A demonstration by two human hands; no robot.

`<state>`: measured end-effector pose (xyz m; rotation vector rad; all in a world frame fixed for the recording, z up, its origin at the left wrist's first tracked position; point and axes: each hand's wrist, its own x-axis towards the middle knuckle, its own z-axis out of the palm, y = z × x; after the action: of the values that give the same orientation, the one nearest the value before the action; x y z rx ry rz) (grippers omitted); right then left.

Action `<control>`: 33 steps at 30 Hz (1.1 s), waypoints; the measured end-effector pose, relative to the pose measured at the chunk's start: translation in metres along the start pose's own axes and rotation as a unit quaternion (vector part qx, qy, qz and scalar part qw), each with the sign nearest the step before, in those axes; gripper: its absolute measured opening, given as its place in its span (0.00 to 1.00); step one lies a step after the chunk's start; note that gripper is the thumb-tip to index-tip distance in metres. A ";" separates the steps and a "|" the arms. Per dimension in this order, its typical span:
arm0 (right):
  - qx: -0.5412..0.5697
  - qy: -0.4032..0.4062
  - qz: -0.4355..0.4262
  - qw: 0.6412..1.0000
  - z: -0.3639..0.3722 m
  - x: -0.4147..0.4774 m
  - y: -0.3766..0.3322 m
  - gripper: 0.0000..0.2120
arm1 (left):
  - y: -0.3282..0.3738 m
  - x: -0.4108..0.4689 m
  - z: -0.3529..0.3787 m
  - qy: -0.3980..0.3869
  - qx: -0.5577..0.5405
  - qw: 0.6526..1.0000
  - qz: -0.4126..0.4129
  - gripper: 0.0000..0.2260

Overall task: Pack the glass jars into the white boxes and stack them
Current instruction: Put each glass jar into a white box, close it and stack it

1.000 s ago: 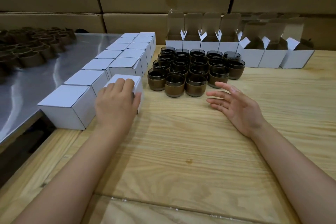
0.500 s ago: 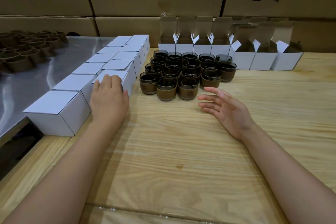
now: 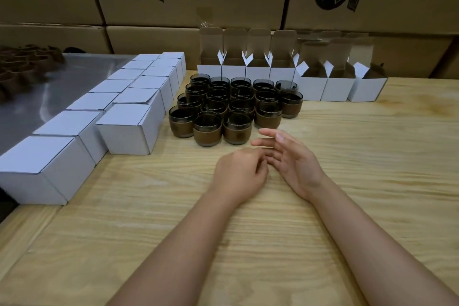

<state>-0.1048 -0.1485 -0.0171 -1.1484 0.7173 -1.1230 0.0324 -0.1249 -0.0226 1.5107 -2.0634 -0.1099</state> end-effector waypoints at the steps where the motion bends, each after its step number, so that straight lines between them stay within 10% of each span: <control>1: 0.003 0.004 -0.001 1.000 0.000 0.000 0.000 0.18 | -0.002 0.001 0.002 -0.007 -0.004 1.000 0.000 0.08; 14: -0.216 0.391 -0.093 0.890 -0.044 0.063 -0.025 0.13 | -0.011 0.009 0.004 -0.026 -0.074 0.996 -0.031 0.04; 25: -0.618 0.224 0.055 0.751 -0.140 0.181 -0.084 0.31 | -0.014 0.009 0.009 -0.009 -0.079 0.996 -0.033 0.05; 33: -0.722 0.196 0.068 0.660 -0.141 0.197 -0.083 0.13 | -0.016 0.008 0.010 -0.008 -0.090 0.995 -0.037 0.05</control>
<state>-0.1941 -0.3826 0.0381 -2.0797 2.2267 -0.4724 0.0391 -0.1401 -0.0341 1.4797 -1.9526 -0.3288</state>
